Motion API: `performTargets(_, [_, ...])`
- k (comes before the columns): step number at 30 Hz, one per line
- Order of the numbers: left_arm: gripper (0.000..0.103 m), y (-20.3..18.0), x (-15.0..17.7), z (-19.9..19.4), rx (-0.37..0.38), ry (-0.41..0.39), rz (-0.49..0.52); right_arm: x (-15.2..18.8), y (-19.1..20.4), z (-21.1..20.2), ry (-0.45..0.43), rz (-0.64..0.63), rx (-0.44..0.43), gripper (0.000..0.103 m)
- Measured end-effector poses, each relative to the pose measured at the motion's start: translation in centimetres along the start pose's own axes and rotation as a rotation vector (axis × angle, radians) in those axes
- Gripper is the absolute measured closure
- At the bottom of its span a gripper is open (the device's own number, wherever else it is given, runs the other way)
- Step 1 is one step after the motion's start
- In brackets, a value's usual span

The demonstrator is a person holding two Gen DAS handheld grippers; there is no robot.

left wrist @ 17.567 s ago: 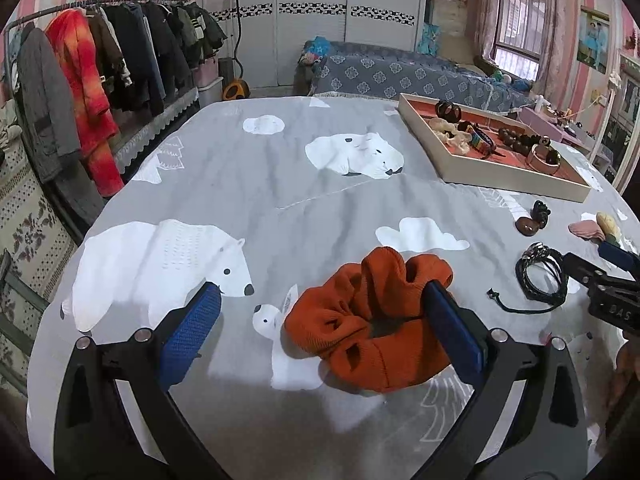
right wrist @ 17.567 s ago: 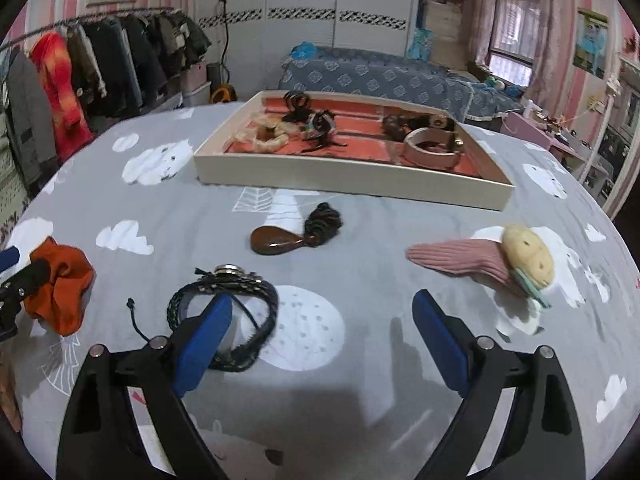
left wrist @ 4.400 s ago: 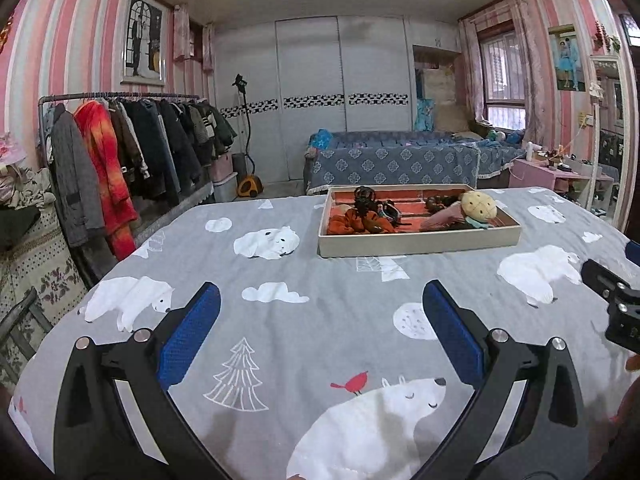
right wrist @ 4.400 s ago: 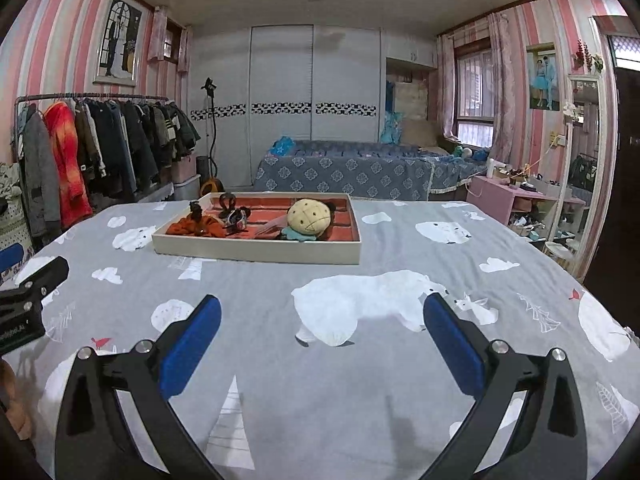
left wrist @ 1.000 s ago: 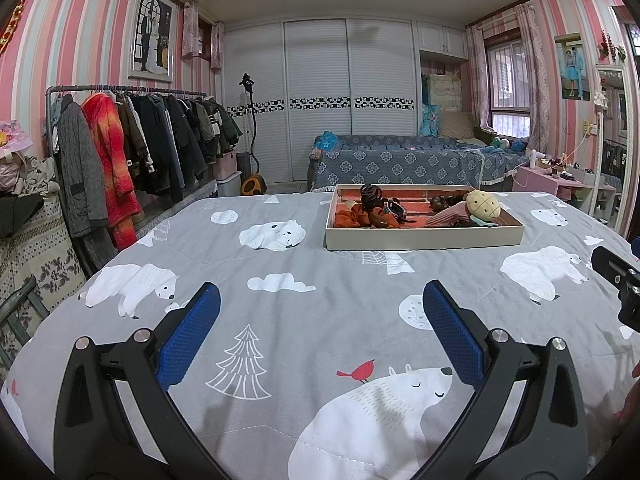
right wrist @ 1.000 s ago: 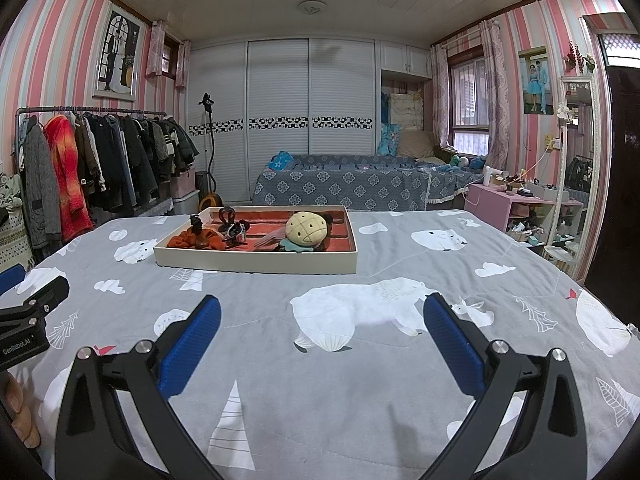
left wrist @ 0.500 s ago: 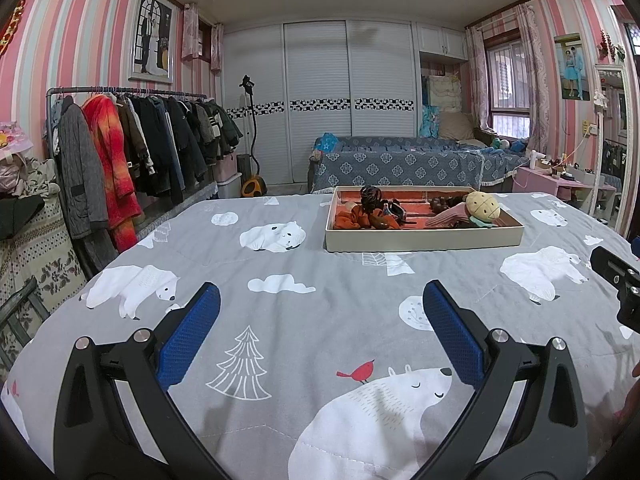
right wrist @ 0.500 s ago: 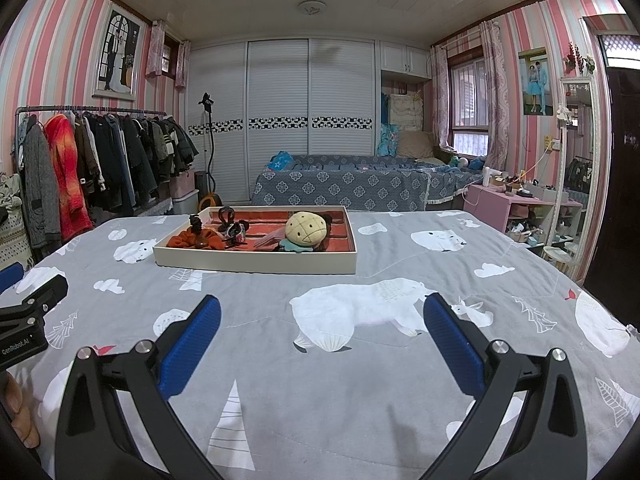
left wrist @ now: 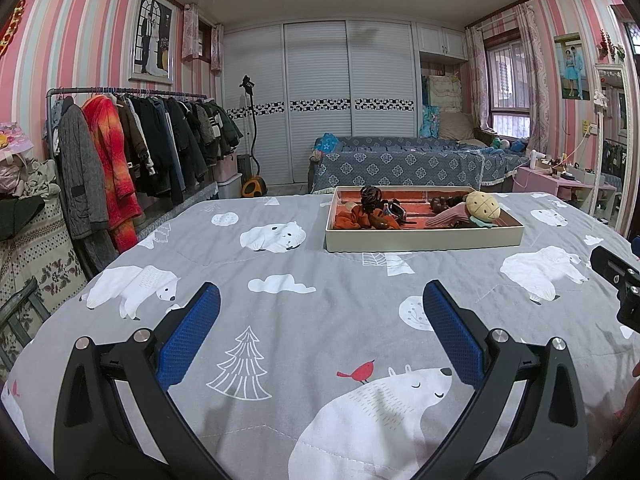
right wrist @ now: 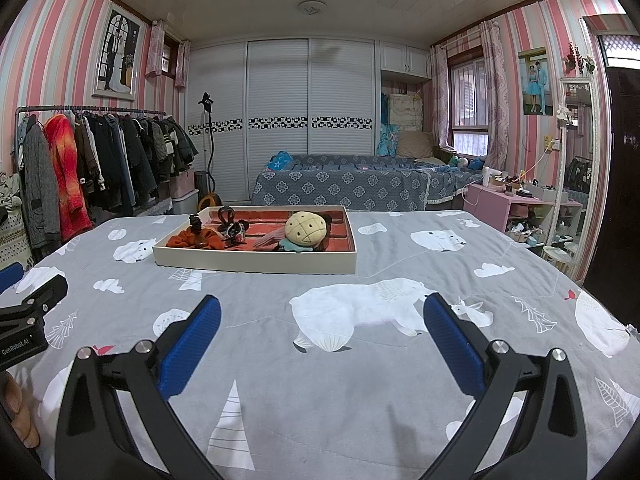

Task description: Organize jewelry

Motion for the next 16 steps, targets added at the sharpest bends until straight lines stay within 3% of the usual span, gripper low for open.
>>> performTargets(16, [0.005,-0.23,-0.41,0.17,-0.001,-0.005,0.010,0.02,0.03,-0.01,0.000,0.000,0.000,0.004])
Point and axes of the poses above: each gripper's, at about its wrist camera, not at the fingertips, and z roughly the way its jaws point, y to its left, x to its underside, the point moved 3 cm from there along z, roughly the way its jaws point, and after that the axes turned 3 degrees about -y, right-handed, at the moved point
